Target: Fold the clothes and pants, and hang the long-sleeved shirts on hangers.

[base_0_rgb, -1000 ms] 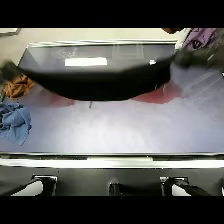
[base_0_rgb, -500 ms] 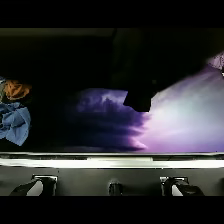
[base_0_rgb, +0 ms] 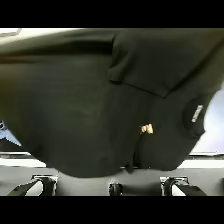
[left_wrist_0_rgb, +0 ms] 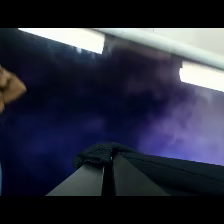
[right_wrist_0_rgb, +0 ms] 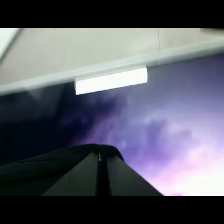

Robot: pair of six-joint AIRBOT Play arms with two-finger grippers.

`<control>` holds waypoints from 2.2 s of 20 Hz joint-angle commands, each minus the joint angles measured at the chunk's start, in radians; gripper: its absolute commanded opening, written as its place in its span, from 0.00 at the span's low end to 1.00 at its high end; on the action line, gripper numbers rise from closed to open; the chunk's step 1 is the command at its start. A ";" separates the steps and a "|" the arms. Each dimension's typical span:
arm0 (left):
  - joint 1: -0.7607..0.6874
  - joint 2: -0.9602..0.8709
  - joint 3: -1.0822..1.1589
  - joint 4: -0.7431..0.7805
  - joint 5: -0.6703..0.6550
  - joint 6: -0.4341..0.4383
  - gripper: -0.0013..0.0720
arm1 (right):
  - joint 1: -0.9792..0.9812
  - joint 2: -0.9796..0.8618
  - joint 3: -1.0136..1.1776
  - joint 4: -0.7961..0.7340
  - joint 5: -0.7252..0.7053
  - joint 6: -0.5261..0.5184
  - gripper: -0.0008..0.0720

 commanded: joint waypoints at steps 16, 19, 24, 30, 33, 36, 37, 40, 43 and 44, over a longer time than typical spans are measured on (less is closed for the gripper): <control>-0.159 -0.777 -0.177 0.067 0.416 -0.004 0.03 | 0.113 -0.766 -0.228 -0.024 0.406 -0.011 0.04; -0.159 -0.766 -0.177 0.063 0.261 -0.003 0.04 | 0.113 -0.747 -0.214 -0.094 0.262 -0.010 0.04; -0.171 -0.763 -0.194 0.038 0.013 0.001 0.04 | 0.114 -0.731 -0.213 -0.230 0.011 -0.017 0.05; -0.209 -0.764 -0.286 0.038 -0.044 -0.001 0.04 | 0.114 -0.754 -0.214 -0.274 -0.102 -0.052 0.05; -0.221 -0.764 -0.328 0.043 -0.033 -0.001 0.04 | 0.114 -0.792 -0.216 -0.267 -0.105 -0.052 0.05; -0.221 -0.768 -0.362 0.044 -0.011 -0.001 0.05 | 0.114 -0.837 -0.216 -0.266 -0.106 -0.052 0.05; -0.221 -0.769 -0.368 0.043 0.004 -0.005 0.19 | 0.114 -0.851 -0.216 -0.266 -0.106 -0.052 0.05; -0.216 -0.754 -0.349 0.038 0.027 -0.012 0.74 | 0.106 -0.862 -0.215 -0.266 -0.111 -0.068 0.39; -0.156 -0.661 -0.309 0.042 0.019 -0.011 0.86 | 0.026 -0.786 -0.219 -0.152 -0.156 -0.127 0.50; -0.122 -0.613 -0.315 0.042 0.016 -0.002 0.86 | -0.026 -0.736 -0.242 -0.109 -0.147 -0.151 0.50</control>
